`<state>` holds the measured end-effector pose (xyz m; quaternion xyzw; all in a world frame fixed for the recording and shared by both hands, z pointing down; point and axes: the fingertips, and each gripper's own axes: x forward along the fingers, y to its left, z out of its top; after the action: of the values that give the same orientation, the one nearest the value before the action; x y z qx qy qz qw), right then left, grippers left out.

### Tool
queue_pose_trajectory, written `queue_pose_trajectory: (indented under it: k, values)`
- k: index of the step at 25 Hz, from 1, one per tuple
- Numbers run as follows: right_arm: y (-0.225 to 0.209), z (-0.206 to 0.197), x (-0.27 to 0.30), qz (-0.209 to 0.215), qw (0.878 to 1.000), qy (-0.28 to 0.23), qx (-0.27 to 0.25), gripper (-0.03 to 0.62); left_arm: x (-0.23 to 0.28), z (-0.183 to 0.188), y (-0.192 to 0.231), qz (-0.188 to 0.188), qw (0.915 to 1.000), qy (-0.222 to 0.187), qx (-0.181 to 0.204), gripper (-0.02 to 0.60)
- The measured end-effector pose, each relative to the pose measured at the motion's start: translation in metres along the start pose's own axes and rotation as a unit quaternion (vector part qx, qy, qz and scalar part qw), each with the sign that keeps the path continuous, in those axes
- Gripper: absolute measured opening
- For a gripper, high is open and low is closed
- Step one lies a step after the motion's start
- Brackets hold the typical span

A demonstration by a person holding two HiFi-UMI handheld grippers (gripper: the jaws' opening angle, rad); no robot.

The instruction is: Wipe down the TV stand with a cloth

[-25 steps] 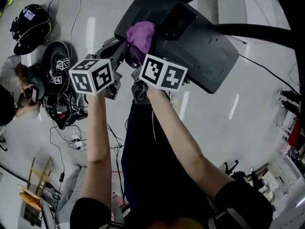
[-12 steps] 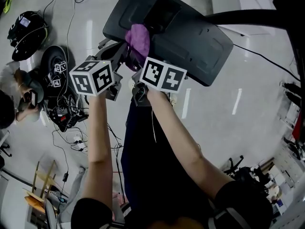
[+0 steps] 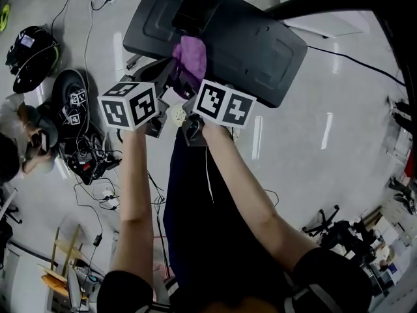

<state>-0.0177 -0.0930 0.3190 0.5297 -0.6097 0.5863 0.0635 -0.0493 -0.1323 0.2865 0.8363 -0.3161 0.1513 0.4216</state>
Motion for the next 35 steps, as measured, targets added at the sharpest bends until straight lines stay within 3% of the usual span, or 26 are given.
queue_pose_trajectory:
  k: [35]
  values:
    - [-0.152,0.022,-0.140,-0.043,0.995,-0.061,0.066,0.089,0.094,-0.064,-0.170,-0.072,0.9950,0.043,0.055,0.005]
